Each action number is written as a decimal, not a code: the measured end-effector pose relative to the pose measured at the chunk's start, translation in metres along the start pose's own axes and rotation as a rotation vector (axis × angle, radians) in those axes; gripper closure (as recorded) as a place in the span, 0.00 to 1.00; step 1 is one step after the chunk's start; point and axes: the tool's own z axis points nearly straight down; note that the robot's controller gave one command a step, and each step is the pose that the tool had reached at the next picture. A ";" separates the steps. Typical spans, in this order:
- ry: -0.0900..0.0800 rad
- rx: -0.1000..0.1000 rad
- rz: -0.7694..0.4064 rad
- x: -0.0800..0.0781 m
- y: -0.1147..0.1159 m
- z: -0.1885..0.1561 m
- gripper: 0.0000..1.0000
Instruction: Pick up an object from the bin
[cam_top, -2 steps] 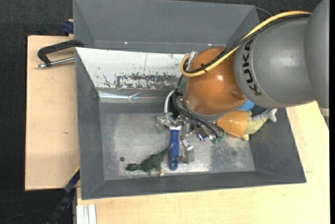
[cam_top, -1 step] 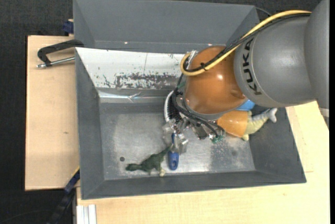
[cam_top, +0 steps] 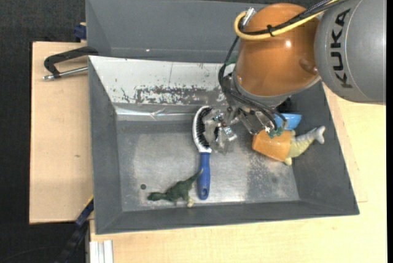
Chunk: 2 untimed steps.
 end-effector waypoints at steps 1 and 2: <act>0.010 -0.003 0.000 0.002 0.000 0.005 0.00; 0.010 -0.004 0.000 0.002 0.000 0.005 1.00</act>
Offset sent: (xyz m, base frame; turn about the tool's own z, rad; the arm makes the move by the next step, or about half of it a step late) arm 0.0000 0.0000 0.0000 0.0000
